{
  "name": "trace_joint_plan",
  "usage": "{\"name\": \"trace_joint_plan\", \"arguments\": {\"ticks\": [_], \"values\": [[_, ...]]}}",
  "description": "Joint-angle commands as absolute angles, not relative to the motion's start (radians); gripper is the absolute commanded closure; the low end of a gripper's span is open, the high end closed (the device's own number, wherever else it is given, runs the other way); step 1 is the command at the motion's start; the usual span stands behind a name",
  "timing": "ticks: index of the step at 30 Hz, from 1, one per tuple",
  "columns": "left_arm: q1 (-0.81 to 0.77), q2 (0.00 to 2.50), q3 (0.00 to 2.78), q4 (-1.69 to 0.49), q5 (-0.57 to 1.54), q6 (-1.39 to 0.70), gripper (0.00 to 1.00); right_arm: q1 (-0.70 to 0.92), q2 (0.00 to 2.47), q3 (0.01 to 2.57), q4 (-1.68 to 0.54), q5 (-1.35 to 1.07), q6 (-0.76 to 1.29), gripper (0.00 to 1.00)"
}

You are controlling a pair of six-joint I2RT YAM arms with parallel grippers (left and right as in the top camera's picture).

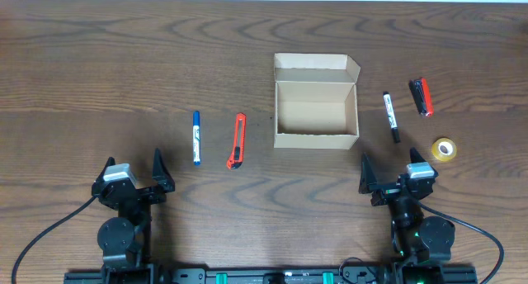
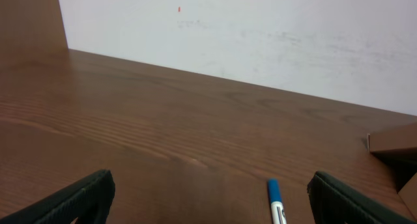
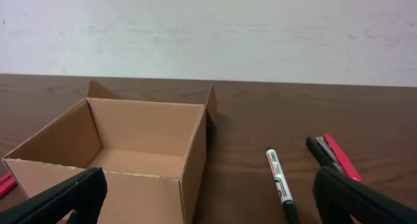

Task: Pack container

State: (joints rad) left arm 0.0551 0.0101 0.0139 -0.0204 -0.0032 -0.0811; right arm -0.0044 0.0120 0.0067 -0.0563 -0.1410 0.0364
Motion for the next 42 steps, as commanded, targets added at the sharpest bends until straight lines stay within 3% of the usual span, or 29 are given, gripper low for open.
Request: {"name": "trace_joint_plan", "arguments": {"ticks": [1,37,42], "values": [[0.052,0.004,0.005,-0.075,-0.026,-0.074,0.05,0.001,0.006,0.006,-0.062,-0.136,0.021,0.01],[0.052,0.004,0.005,-0.075,-0.026,-0.074,0.05,0.001,0.006,0.006,-0.042,-0.12,0.021,0.01],[0.052,0.004,0.005,-0.075,-0.026,-0.074,0.05,0.001,0.006,0.006,-0.004,-0.237,0.022,0.01]]}}
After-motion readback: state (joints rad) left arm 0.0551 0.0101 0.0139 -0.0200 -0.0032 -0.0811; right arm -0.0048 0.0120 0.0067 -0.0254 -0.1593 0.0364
